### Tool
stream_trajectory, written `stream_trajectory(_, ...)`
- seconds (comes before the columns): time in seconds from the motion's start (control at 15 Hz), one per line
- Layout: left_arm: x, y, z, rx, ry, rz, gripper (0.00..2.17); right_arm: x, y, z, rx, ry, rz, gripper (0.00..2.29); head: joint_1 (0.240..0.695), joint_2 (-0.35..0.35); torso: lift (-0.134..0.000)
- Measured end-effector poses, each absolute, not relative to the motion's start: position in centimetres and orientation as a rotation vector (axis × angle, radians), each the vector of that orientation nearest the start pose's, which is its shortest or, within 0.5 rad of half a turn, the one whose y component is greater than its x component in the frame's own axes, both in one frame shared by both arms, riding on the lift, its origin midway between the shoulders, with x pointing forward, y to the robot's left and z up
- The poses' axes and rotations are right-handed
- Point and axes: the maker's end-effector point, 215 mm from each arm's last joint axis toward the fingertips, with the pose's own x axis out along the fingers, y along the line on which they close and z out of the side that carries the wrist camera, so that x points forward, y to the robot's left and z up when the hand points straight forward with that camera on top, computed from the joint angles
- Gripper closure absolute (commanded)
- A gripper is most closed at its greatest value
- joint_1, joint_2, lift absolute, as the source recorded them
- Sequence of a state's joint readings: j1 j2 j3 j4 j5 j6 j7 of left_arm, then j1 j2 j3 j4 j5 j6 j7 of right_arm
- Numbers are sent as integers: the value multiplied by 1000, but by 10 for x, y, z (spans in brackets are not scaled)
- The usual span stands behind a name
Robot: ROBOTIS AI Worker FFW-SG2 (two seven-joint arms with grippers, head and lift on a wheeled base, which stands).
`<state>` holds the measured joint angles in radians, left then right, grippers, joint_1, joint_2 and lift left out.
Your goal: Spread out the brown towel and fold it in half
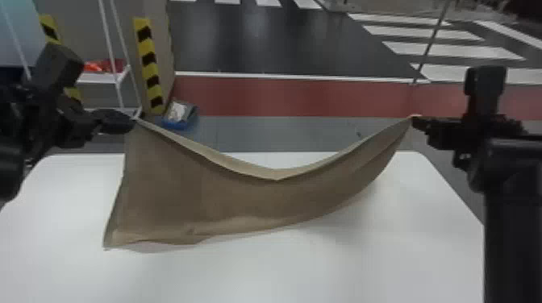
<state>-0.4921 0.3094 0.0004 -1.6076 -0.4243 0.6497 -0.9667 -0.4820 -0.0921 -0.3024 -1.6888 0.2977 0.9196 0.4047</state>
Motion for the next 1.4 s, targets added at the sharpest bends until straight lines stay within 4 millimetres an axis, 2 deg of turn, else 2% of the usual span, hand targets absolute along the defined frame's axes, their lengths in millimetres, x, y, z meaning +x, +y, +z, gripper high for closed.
stream_trajectory(0.13,688,290,-201,483,348,-489,1534,685,-419,-192,-14,297,-107,1325,466,-102,-128)
stream_trajectory(0.2,694,297,-183,474,329,-467,1534,688,-426,-171,-4,271,-112,1325,412,-100,-128)
stream_trajectory(0.33,690,314,-154,443,297,-426,1534,677,-446,-147,31,255,-122,1325,383,-104,-128)
stream_trajectory(0.4,681,325,-148,426,289,-408,1534,666,-453,-148,51,265,-123,1325,377,-104,-128)
stream_trajectory(0.53,647,356,-151,388,279,-369,1534,629,-461,-172,91,314,-112,1325,393,-97,-128)
stream_trajectory(0.6,626,369,-159,382,281,-356,1534,607,-466,-189,100,344,-114,1325,446,-86,-128)
stream_trajectory(0.67,597,382,-172,377,291,-344,1534,578,-467,-213,112,384,-105,1325,478,-82,-128)
stream_trajectory(0.8,533,404,-211,401,326,-328,1534,517,-466,-257,100,449,-95,1325,578,-70,-128)
stream_trajectory(0.93,474,403,-258,478,347,-372,1534,466,-449,-294,72,464,-58,1325,684,-59,-128)
stream_trajectory(1.07,434,400,-293,542,352,-421,1534,430,-435,-316,44,453,-27,1325,695,-47,-128)
stream_trajectory(1.2,401,400,-320,596,362,-470,1534,398,-432,-333,30,442,-12,1325,695,-45,-128)
stream_trajectory(1.4,374,408,-355,640,419,-529,1531,372,-435,-352,20,459,-14,1325,695,-43,-128)
